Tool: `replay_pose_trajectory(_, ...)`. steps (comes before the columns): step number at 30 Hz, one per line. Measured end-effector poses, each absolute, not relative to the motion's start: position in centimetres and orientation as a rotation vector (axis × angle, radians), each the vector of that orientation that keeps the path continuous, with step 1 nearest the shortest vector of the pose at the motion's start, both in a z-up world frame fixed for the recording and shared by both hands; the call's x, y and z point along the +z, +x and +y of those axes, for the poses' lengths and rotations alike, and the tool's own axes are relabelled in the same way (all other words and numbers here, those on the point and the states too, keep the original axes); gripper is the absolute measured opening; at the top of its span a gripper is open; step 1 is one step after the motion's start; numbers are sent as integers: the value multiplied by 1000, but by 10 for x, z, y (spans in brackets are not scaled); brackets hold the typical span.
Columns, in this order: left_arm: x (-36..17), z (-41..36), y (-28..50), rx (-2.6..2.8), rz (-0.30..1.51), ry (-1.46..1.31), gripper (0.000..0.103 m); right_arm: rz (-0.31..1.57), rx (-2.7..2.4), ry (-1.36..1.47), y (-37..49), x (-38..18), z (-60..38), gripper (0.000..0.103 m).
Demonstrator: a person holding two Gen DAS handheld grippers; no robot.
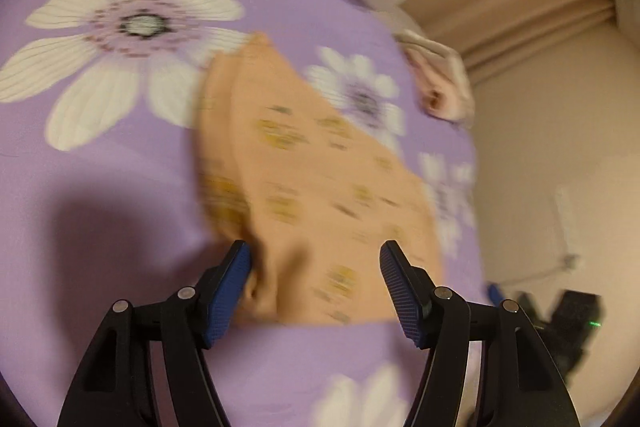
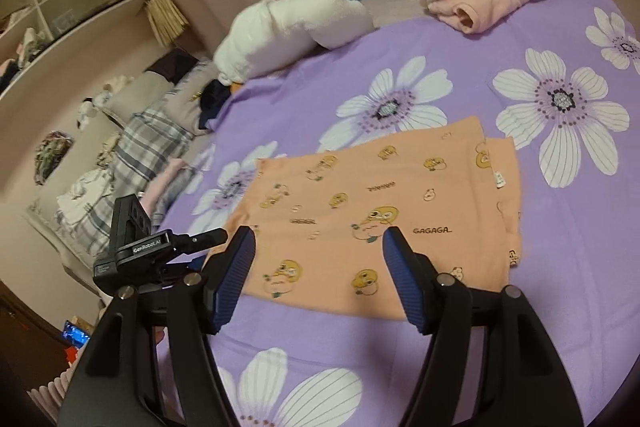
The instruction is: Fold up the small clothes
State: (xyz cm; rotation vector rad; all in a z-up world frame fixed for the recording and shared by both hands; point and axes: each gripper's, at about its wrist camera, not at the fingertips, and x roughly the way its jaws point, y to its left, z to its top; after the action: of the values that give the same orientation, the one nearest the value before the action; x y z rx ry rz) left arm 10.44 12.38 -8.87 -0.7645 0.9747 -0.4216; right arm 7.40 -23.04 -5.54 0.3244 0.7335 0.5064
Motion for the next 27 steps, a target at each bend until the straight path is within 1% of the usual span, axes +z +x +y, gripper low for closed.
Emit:
replay_pose_trajectory(2, -69, 119, 96, -458, 980, -761, 65, 703, 522, 316, 65, -46, -232, 69)
replay_pose_trajectory(4, -64, 118, 91, -476, 1001, -774, 65, 691, 531, 313, 61, -41, -233, 70)
replay_pose_trajectory(6, -64, 115, 87, -449, 1026, -741, 65, 671, 545, 323, 58, -35, -235, 74)
replay_pose_trajectory(7, -63, 114, 84, -426, 1022, -701, 65, 665, 549, 331, 57, -33, -236, 77)
replay_pose_trajectory(8, -62, 113, 79, -409, 1011, -676, 65, 663, 550, 338, 57, -32, -235, 77)
replay_pose_trajectory(12, -62, 112, 66, -424, 994, -724, 65, 660, 570, 322, 52, -29, -231, 77)
replay_pose_trajectory(22, -23, 94, 46, -541, 916, -713, 65, 621, 632, 250, 31, -22, -226, 77)
replay_pose_trajectory(27, -3, 92, 44, -541, 936, -679, 65, 614, 648, 229, 30, -24, -223, 77)
